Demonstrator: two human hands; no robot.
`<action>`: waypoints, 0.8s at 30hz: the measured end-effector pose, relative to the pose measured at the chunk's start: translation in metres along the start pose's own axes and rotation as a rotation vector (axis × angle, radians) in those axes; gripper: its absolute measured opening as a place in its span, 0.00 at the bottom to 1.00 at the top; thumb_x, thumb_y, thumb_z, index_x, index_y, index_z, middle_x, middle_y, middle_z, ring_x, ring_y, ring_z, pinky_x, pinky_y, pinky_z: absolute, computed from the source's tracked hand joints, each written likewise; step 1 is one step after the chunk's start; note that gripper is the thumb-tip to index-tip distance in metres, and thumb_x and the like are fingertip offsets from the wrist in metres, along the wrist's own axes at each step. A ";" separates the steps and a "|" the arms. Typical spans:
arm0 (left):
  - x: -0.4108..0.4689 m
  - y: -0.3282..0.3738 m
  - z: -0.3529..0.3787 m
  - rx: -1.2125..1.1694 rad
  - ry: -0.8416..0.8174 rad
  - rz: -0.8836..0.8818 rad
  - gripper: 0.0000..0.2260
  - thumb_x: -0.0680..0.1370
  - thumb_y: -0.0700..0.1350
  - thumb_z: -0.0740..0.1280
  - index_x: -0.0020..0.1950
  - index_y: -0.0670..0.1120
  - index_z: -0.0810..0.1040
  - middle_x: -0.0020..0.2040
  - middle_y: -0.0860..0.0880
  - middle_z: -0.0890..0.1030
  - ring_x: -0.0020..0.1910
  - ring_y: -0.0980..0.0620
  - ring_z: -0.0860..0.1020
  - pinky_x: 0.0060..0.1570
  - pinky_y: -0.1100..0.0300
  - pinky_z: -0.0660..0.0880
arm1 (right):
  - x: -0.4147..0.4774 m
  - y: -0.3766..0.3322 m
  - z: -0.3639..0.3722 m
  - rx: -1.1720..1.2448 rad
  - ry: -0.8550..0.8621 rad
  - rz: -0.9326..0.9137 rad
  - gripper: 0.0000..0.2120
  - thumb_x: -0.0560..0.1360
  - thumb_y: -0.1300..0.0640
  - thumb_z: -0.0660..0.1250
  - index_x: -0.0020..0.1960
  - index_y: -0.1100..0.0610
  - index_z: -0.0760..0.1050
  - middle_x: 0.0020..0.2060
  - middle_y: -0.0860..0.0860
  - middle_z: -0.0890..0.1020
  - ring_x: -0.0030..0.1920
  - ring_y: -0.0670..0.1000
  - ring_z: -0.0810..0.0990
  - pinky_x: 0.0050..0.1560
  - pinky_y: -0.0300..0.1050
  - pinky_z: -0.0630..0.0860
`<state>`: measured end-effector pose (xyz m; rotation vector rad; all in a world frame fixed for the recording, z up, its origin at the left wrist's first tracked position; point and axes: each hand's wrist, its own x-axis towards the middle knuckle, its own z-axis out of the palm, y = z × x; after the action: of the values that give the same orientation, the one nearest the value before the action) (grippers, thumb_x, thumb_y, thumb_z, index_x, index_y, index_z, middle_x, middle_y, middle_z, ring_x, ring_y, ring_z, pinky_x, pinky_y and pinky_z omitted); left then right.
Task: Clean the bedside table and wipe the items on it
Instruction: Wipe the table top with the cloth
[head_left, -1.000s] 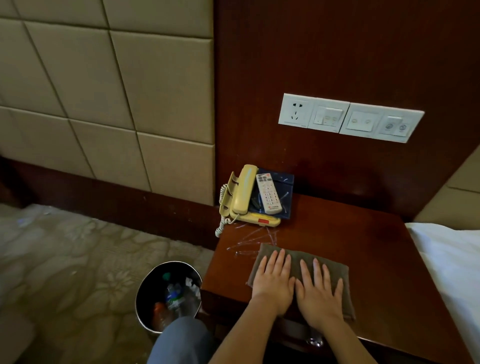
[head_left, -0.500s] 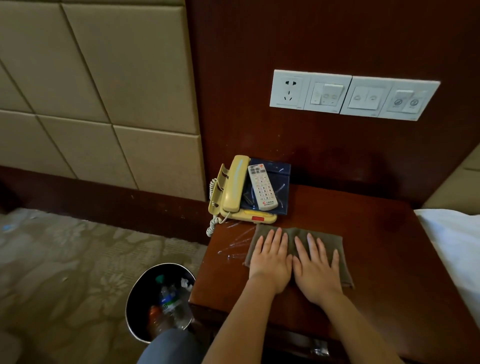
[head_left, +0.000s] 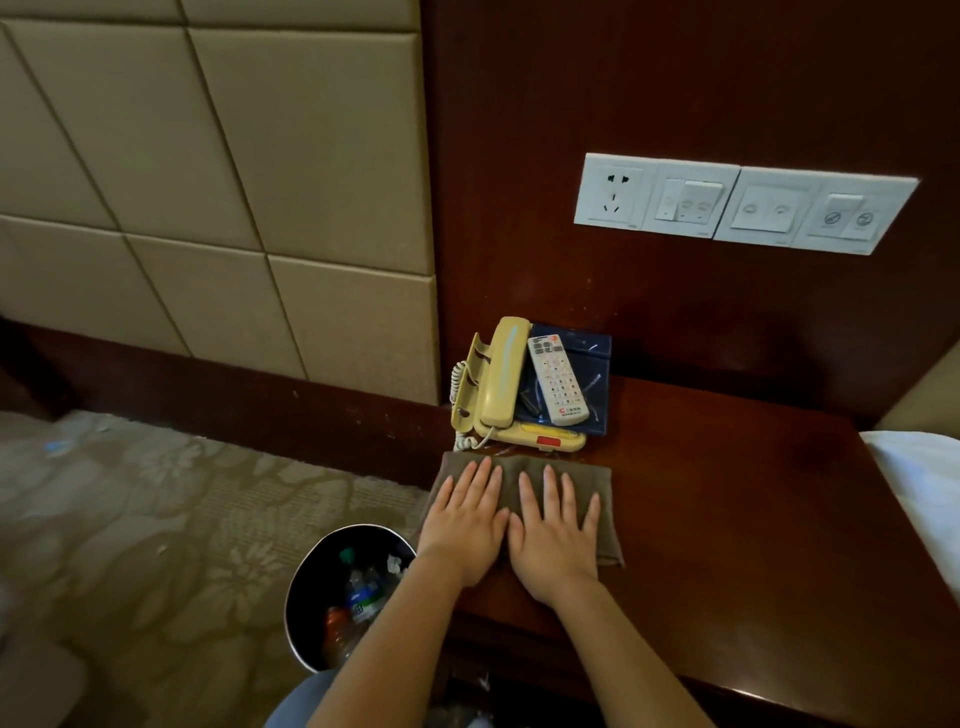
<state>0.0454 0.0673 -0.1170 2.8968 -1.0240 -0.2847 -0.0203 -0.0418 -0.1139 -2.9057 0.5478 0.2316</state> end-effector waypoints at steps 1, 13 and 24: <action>-0.001 -0.005 0.000 -0.017 0.000 -0.006 0.25 0.83 0.53 0.42 0.78 0.48 0.39 0.78 0.50 0.38 0.76 0.53 0.37 0.75 0.53 0.39 | 0.002 -0.005 0.001 0.000 0.001 -0.011 0.27 0.81 0.43 0.39 0.78 0.48 0.39 0.78 0.53 0.40 0.77 0.55 0.37 0.72 0.64 0.33; -0.006 -0.004 0.001 0.026 -0.008 -0.069 0.39 0.68 0.60 0.26 0.77 0.44 0.38 0.78 0.46 0.38 0.77 0.50 0.37 0.73 0.55 0.37 | 0.004 -0.001 0.000 -0.001 -0.009 -0.144 0.31 0.76 0.42 0.34 0.78 0.48 0.40 0.78 0.53 0.40 0.77 0.54 0.38 0.73 0.59 0.34; 0.008 0.155 0.011 0.036 -0.020 0.142 0.26 0.83 0.53 0.42 0.78 0.43 0.40 0.78 0.45 0.39 0.77 0.48 0.38 0.73 0.53 0.36 | -0.054 0.156 -0.008 0.021 0.051 0.061 0.43 0.64 0.37 0.24 0.78 0.44 0.42 0.78 0.48 0.42 0.77 0.50 0.40 0.74 0.56 0.38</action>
<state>-0.0458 -0.0584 -0.1112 2.8392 -1.2431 -0.2906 -0.1275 -0.1673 -0.1187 -2.8846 0.6433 0.1585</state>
